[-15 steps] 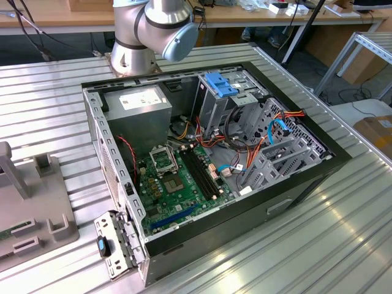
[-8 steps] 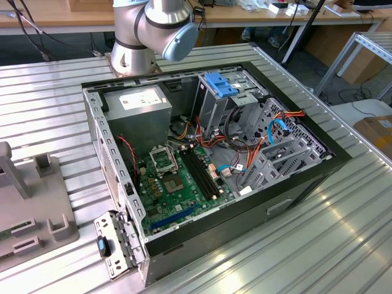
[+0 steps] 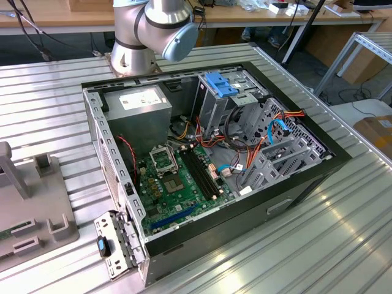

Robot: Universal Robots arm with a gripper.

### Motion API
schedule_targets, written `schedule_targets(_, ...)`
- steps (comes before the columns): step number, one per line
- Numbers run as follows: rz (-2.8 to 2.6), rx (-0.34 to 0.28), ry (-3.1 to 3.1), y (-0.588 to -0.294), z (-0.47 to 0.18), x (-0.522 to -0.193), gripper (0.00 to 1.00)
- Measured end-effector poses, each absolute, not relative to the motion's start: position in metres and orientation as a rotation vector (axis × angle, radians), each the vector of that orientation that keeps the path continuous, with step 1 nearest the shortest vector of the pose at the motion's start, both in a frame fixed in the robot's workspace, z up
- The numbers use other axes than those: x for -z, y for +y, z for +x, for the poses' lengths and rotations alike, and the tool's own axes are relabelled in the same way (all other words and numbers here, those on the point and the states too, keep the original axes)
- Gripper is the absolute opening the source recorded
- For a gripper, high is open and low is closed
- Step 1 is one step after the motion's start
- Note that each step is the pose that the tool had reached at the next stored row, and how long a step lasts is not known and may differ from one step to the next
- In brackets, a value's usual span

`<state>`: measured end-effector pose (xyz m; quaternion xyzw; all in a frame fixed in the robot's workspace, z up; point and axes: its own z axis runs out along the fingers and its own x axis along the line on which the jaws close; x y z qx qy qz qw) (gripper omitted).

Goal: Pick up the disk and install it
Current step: 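Pick up the disk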

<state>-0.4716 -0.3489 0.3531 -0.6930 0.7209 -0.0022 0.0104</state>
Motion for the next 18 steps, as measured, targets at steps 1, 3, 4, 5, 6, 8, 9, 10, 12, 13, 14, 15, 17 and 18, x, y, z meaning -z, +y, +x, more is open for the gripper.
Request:
schedule_targets(1, -2.163, 0.007, 2.250, -0.349, -0.472, -0.353, 0.54)
schedule_targets(3, -2.170, 0.007, 2.243, -0.349, -0.472, -0.352, 0.54)
schedule_targets(4, -2.182, 0.007, 2.232, -0.349, -0.472, -0.351, 0.54)
schedule_targets(5, -2.191, 0.006, 2.222, -0.349, -0.472, -0.350, 0.54)
schedule_targets(6, -2.198, 0.006, 2.215, -0.349, -0.472, -0.349, 0.54)
schedule_targets(8, -2.209, 0.006, 2.204, -0.349, -0.472, -0.347, 0.54)
schedule_targets(9, -2.211, 0.006, 2.202, -0.349, -0.471, -0.345, 0.54)
schedule_targets(10, -2.211, 0.006, 2.202, -0.349, -0.471, -0.344, 0.54)
schedule_targets(12, -2.212, 0.006, 2.201, -0.349, -0.470, -0.340, 0.54)
schedule_targets(13, -2.212, 0.006, 2.201, -0.349, -0.469, -0.338, 0.54)
schedule_targets(14, -2.212, 0.006, 2.201, -0.349, -0.468, -0.337, 0.54)
schedule_targets(15, -2.212, 0.006, 2.201, -0.349, -0.468, -0.335, 0.54)
schedule_targets(17, -2.212, 0.006, 2.201, -0.349, -0.468, -0.333, 0.54)
schedule_targets(18, -2.212, 0.006, 2.201, -0.349, -0.468, -0.332, 0.54)
